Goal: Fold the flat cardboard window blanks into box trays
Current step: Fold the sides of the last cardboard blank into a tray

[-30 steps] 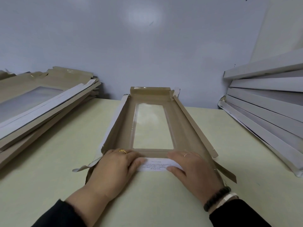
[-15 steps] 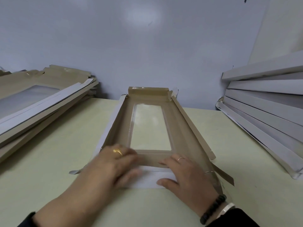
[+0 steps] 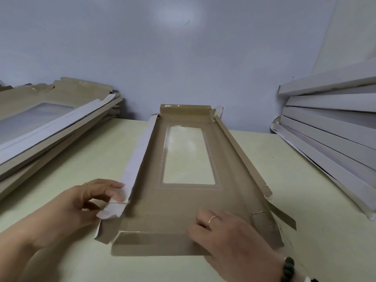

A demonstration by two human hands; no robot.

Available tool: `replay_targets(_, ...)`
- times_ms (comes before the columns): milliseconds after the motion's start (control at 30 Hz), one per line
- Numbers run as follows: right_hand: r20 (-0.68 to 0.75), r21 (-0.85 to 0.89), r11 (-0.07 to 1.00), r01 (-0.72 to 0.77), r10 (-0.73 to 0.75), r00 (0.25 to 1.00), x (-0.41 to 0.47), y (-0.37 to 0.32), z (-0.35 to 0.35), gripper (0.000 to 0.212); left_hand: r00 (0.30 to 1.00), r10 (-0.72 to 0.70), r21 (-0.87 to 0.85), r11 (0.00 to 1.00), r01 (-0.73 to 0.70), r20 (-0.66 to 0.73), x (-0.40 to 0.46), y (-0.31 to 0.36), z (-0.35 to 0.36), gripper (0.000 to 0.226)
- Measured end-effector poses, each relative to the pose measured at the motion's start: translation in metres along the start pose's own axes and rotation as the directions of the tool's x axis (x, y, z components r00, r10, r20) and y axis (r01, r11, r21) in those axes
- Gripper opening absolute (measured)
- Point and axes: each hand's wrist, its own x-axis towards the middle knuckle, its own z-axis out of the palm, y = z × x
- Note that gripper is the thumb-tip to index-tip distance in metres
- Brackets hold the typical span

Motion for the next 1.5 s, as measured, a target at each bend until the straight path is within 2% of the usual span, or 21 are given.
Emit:
replay_targets(100,0.096,0.059,0.997,-0.048,0.043,0.994,-0.003,0.005,-0.008,0.029,0.997,-0.009,-0.093,0.996,0.016,0.081,0.002,0.001,-0.005,0.033)
replay_targets(200,0.145,0.206,0.974,-0.091,0.062,0.988,-0.006,0.009,-0.009,0.023,0.994,-0.035,-0.186,0.981,0.054,0.103,0.002,0.008,-0.006,0.051)
replay_targets(300,0.153,0.258,0.96,-0.11,0.072,0.986,-0.009,0.008,-0.01,0.018,0.998,-0.023,-0.174,0.984,0.033,0.06,0.002,0.021,-0.002,0.034)
replay_targets(367,0.14,0.262,0.958,-0.113,0.078,0.987,-0.009,0.008,-0.012,0.015,0.997,-0.075,-0.196,0.978,0.073,-0.002,0.002,0.027,0.0,0.026)
replay_targets(433,0.207,0.26,0.955,-0.145,0.091,0.974,-0.006,0.007,-0.014,0.022,0.99,-0.127,-0.133,0.984,0.119,-0.055,0.003,0.032,0.004,0.011)
replay_targets(467,0.227,0.284,0.947,-0.151,0.086,0.97,-0.005,0.008,-0.013,0.031,0.99,-0.12,-0.078,0.99,0.114,-0.079,0.002,0.034,0.008,0.016)
replay_targets(533,0.194,0.312,0.947,-0.073,0.012,0.981,-0.007,0.008,-0.016,0.042,0.989,-0.103,-0.038,0.994,0.1,-0.108,0.002,0.042,0.017,0.029)
replay_targets(567,0.141,0.314,0.947,-0.068,0.024,0.99,-0.006,0.009,-0.019,0.043,0.991,-0.086,-0.041,0.996,0.083,-0.105,0.002,0.048,0.021,0.033)
replay_targets(600,0.0,0.32,0.944,-0.083,0.087,0.996,-0.007,0.012,-0.022,0.044,0.993,-0.056,-0.035,0.998,0.053,-0.101,0.002,0.052,0.024,0.038)
replay_targets(633,-0.208,0.325,0.941,-0.094,0.168,0.964,-0.011,0.017,-0.024,0.047,0.995,-0.034,-0.018,0.999,0.032,-0.097,0.002,0.056,0.026,0.043)
replay_targets(667,-0.392,0.381,0.917,-0.12,0.277,0.877,-0.016,0.023,-0.025,0.048,0.995,-0.019,0.002,1.0,0.019,-0.094,0.002,0.057,0.028,0.045)
replay_targets(700,-0.482,0.461,0.873,-0.158,0.396,0.781,-0.023,0.032,-0.025,0.045,0.996,-0.016,0.016,1.0,0.017,-0.09,0.002,0.059,0.028,0.046)
replay_targets(733,-0.527,0.507,0.832,-0.222,0.504,0.684,-0.03,0.043,-0.025,0.039,0.996,-0.017,0.023,1.0,0.019,-0.09,0.003,0.059,0.028,0.047)
replay_targets(800,-0.486,0.55,0.705,-0.447,0.706,0.516,-0.043,0.064,-0.024,0.027,0.995,-0.021,0.04,0.999,0.025,-0.095,0.002,0.058,0.027,0.048)
replay_targets(833,-0.435,0.544,0.645,-0.537,0.764,0.477,-0.05,0.074,-0.021,0.017,0.995,-0.017,0.045,0.999,0.021,-0.097,0.002,0.058,0.027,0.048)
replay_targets(867,-0.357,0.529,0.6,-0.6,0.799,0.484,-0.056,0.081,-0.016,0.008,0.995,-0.009,0.048,0.999,0.013,-0.095,0.002,0.058,0.027,0.049)
replay_targets(967,-0.038,0.5,0.559,-0.661,0.777,0.628,-0.067,0.088,-0.003,0.041,0.996,-0.007,0.051,0.999,0.012,-0.085,0.003,0.059,0.025,0.05)
replay_targets(1033,0.113,0.528,0.546,-0.651,0.714,0.691,-0.068,0.085,-0.002,0.052,0.996,-0.012,0.04,0.999,0.016,-0.086,0.003,0.059,0.024,0.049)
replay_targets(1167,0.144,0.58,0.511,-0.634,0.702,0.697,-0.068,0.084,0.0,0.05,0.994,-0.039,0.04,0.998,0.043,-0.1,0.001,0.061,0.023,0.052)
replay_targets(1333,0.21,0.681,0.379,-0.626,0.718,0.663,-0.072,0.089,-0.002,0.037,0.994,-0.039,0.046,0.998,0.044,-0.103,0.0,0.059,0.023,0.05)
replay_targets(1500,0.247,0.752,0.332,-0.569,0.659,0.711,-0.07,0.085,-0.008,0.034,0.993,-0.031,0.046,0.998,0.037,-0.116,0.001,0.057,0.024,0.049)
